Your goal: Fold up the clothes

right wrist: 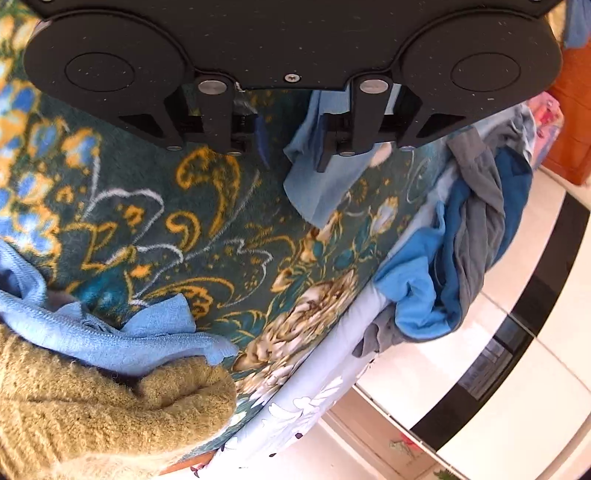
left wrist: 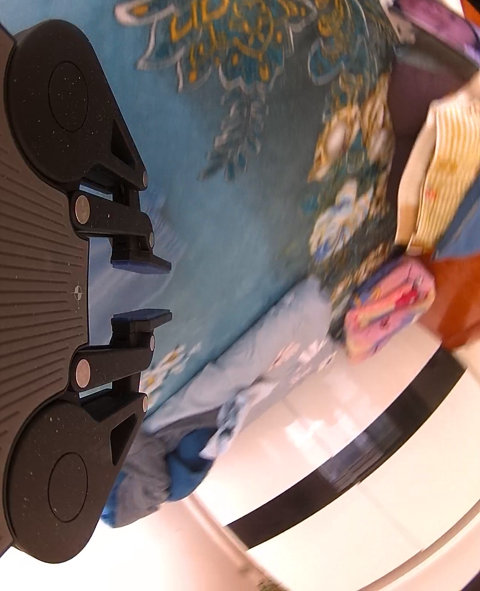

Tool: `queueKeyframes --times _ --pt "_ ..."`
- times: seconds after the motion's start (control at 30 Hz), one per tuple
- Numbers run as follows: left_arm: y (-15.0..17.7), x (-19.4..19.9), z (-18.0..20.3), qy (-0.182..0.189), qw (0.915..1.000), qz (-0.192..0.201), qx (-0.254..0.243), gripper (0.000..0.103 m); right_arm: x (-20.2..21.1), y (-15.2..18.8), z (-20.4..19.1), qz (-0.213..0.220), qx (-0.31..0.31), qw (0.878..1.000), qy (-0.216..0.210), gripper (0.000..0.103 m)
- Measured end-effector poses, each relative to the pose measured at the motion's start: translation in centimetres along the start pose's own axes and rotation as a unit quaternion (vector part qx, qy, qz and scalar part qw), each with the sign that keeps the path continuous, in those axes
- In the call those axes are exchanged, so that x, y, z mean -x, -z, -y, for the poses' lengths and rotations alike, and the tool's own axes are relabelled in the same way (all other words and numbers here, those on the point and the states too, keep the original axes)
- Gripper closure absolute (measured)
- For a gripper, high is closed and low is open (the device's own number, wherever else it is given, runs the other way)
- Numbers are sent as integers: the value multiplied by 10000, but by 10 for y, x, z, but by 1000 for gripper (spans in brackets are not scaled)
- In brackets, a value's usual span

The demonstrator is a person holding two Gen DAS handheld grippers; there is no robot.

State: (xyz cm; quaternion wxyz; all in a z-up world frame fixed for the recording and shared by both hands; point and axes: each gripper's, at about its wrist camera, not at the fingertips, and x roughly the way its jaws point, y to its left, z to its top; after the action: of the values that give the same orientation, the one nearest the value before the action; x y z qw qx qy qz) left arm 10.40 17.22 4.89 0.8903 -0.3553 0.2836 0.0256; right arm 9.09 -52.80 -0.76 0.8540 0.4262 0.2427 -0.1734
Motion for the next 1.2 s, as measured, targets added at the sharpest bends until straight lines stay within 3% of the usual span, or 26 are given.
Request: queueKeyframes --times 0.07,0.23,0.27,0.3,0.33,0.43,0.57,0.7,1.0,1.2 --pt "13 -11 18 210 9989 -281 -307 72 -9 -6 -2 30 39 10000 0 66" --pt "48 -41 47 412 9929 -826 -752 68 -30 -20 -1 -59 -65 9999 -90 65" --pt "54 -47 50 409 9918 -929 -777 67 -32 -23 -3 -66 -3 9999 -134 70" --pt "60 -52 53 402 9909 -1011 -796 67 -34 -24 -7 -169 158 9996 -181 89" --pt "64 -55 55 385 9902 -1073 -810 67 -36 -25 -11 -281 330 9988 -228 97" --pt "73 -61 59 294 9889 -1173 -868 67 -27 -25 -22 -252 603 9969 -443 97" --pt "74 -62 56 150 9889 -1180 -886 66 -8 -27 -26 -142 509 9917 -1174 97" --pt "73 -62 51 92 9893 -1210 -806 66 -14 -24 -9 -383 341 9956 -788 89" --pt "49 -42 39 -66 9949 -743 -677 64 4 -12 24 -365 36 9981 -503 84" --pt "20 -8 13 -743 9960 62 -486 57 -3 4 22 -469 43 9980 -418 84"
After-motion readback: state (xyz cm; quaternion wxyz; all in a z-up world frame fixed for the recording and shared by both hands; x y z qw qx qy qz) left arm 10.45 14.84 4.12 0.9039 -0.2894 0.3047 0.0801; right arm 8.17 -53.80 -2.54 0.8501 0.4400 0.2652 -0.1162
